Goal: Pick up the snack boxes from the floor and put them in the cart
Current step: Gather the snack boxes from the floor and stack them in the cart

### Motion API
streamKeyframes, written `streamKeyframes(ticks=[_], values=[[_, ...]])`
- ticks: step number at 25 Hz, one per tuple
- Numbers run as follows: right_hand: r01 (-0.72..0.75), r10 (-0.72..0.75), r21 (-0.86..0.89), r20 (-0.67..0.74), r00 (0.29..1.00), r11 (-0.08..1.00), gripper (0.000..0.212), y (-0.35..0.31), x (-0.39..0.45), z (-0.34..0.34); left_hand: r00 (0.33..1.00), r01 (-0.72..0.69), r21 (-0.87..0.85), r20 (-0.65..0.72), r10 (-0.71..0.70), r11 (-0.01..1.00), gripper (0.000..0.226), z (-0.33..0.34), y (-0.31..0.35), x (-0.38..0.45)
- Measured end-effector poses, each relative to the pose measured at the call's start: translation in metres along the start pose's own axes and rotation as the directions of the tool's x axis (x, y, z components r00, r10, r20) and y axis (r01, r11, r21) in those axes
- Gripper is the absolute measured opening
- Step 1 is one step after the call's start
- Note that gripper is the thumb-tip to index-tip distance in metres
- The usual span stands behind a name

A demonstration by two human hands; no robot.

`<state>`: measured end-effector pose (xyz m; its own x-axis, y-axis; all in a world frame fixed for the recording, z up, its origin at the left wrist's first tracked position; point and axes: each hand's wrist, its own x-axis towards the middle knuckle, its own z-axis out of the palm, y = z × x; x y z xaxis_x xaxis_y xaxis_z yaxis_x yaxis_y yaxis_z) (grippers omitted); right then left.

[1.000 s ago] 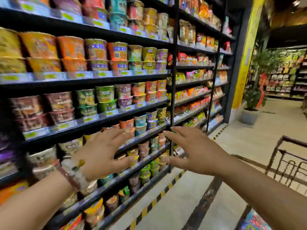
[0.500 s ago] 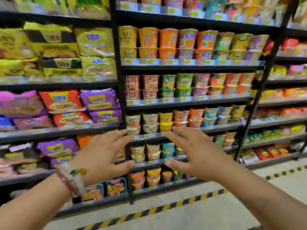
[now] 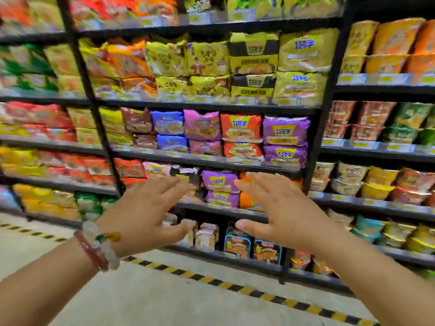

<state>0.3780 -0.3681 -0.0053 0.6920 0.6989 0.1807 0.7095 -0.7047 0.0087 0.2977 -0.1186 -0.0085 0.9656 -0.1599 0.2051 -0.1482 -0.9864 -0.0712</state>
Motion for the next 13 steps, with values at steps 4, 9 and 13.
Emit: streamKeyframes(ticks=[4,9,13], values=[[0.201,-0.200,0.068,-0.025,0.980,0.977,0.074,-0.098,0.068,0.013,0.982,0.187,0.062,-0.024,-0.186,0.980,0.116,-0.011,-0.092,-0.077],[0.434,-0.435,0.115,-0.023,0.900,0.893,0.086,-0.193,0.142,0.026,0.911,0.410,0.114,-0.102,-0.399,0.905,0.091,-0.020,-0.174,-0.166],[0.573,-0.580,0.152,-0.004,0.815,0.805,0.080,-0.257,0.195,0.040,0.822,0.569,0.139,-0.115,-0.558,0.810,0.091,-0.017,-0.221,-0.225]])
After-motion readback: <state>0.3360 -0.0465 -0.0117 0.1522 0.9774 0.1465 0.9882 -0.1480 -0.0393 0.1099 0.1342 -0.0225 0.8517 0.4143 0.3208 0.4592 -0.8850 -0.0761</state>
